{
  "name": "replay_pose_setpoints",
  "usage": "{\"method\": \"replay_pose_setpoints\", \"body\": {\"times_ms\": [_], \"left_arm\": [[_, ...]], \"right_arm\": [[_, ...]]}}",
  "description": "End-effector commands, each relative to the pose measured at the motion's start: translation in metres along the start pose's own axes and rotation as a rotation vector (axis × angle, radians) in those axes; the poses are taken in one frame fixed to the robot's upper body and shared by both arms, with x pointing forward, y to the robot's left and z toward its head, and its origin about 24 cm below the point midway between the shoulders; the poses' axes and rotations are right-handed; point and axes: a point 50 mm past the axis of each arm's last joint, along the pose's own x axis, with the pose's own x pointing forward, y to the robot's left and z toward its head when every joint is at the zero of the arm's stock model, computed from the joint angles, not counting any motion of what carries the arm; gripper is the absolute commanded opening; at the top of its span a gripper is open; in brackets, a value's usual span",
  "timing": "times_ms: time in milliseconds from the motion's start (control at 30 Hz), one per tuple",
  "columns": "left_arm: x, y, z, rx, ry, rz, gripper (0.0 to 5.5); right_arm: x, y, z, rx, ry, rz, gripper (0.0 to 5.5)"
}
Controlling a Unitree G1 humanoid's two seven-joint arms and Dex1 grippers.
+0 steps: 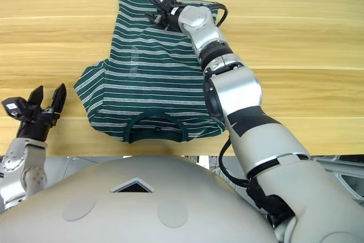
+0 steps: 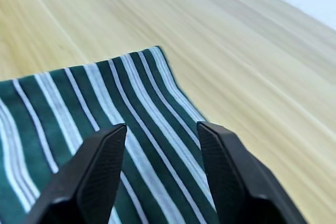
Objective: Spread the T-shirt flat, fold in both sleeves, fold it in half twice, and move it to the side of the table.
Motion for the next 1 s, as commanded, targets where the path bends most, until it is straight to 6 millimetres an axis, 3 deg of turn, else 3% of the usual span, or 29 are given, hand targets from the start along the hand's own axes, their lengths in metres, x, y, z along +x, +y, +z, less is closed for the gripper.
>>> {"method": "replay_pose_setpoints", "body": {"times_ms": [33, 133, 333, 567, 700, 1000], "left_arm": [[-0.003, -0.012, -0.007, -0.088, 0.057, -0.074, 3.57], [-0.006, -0.02, -0.01, -0.131, 0.082, -0.105, 3.57], [-0.01, -0.029, -0.013, -0.18, 0.116, -0.134, 3.57], [-0.009, -0.021, -0.025, -0.121, 0.197, -0.081, 3.57], [-0.008, -0.021, -0.028, -0.119, 0.211, -0.08, 3.57], [0.01, -0.023, -0.031, -0.135, 0.243, -0.12, 2.16]], "right_arm": [[-0.009, -0.011, -0.001, -0.017, -0.036, 0.03, 2.5], [-0.024, -0.011, -0.016, -0.031, -0.071, 0.138, 2.5], [-0.078, -0.002, -0.064, -0.003, -0.053, 0.242, 2.5], [-0.1, 0.023, -0.108, 0.111, 0.116, 0.218, 2.5], [-0.103, 0.027, -0.109, 0.124, 0.123, 0.217, 2.5], [-0.098, 0.031, -0.101, 0.096, 0.091, 0.214, 2.5]]}}
